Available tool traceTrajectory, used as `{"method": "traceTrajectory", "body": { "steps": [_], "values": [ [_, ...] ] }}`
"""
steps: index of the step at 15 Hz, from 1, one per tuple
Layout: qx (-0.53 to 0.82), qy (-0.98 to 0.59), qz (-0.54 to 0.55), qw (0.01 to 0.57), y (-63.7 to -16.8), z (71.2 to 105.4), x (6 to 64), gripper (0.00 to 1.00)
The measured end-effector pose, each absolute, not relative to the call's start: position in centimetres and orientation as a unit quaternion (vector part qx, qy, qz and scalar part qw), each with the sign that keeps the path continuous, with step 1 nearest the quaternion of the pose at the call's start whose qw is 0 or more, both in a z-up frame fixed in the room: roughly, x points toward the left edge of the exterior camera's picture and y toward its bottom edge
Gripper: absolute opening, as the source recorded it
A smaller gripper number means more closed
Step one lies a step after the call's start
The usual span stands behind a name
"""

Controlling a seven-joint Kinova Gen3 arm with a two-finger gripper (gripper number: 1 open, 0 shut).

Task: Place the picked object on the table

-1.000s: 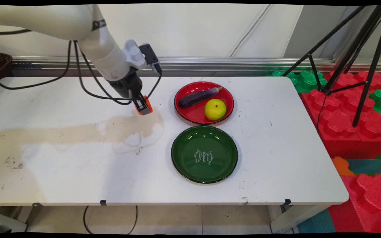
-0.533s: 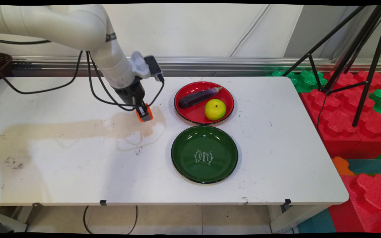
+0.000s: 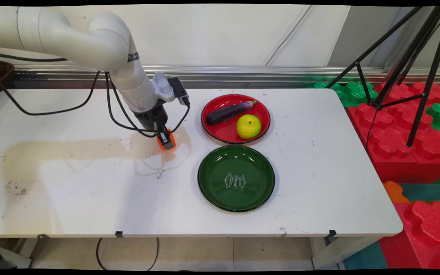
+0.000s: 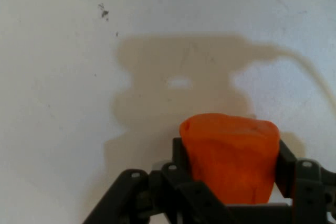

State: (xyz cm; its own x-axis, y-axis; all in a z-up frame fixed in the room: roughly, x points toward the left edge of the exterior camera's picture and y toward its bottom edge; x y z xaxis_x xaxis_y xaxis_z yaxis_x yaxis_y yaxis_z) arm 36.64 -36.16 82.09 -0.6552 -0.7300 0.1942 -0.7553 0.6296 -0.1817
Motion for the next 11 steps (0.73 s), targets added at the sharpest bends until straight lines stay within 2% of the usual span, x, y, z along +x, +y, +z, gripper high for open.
{"method": "traceTrajectory", "body": {
  "steps": [7,8,11],
  "values": [
    [0.414,-0.901,0.117,0.05,-35.67,80.96,36.65,0.0],
    [0.414,-0.901,0.116,0.05,-35.6,80.89,36.64,1.0],
    [0.413,-0.902,0.116,0.051,-35.34,80.97,36.62,1.0]
  ]
}}
